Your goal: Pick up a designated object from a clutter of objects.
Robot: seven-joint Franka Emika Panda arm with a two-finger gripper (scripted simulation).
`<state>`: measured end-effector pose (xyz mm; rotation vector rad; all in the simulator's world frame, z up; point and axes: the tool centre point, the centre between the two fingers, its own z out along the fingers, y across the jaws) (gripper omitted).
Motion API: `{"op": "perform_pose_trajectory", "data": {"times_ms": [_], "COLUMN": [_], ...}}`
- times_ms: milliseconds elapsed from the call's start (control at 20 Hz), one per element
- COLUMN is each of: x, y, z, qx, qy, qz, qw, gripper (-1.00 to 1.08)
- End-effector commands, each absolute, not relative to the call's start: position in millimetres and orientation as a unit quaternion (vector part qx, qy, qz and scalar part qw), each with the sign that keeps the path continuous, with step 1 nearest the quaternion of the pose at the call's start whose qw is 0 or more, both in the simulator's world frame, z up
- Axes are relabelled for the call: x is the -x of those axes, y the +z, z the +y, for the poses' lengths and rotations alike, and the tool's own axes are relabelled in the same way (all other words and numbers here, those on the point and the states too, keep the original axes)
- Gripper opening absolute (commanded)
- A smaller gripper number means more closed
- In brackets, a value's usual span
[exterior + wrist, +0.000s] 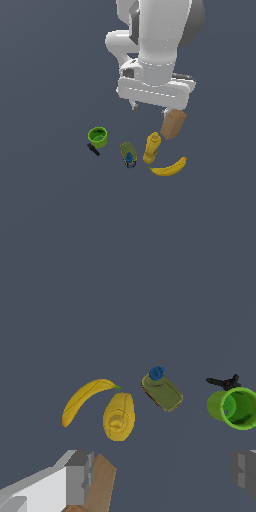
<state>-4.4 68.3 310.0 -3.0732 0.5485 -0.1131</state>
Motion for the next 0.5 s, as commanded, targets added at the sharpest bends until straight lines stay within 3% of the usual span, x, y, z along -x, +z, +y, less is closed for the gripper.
{"op": "perform_pose_trajectory", "data": {"times_ms": [0, 450], "x": [9.3, 30.0], "y": [302.7, 277.1], "z": [80.2, 120.4], "qx": [0.98, 0.963], "qy": [-0.034, -0.025], "qz": [0.197, 0.269], "qw": [0.01, 0.012], "gripper": [1.0, 1.0]}}
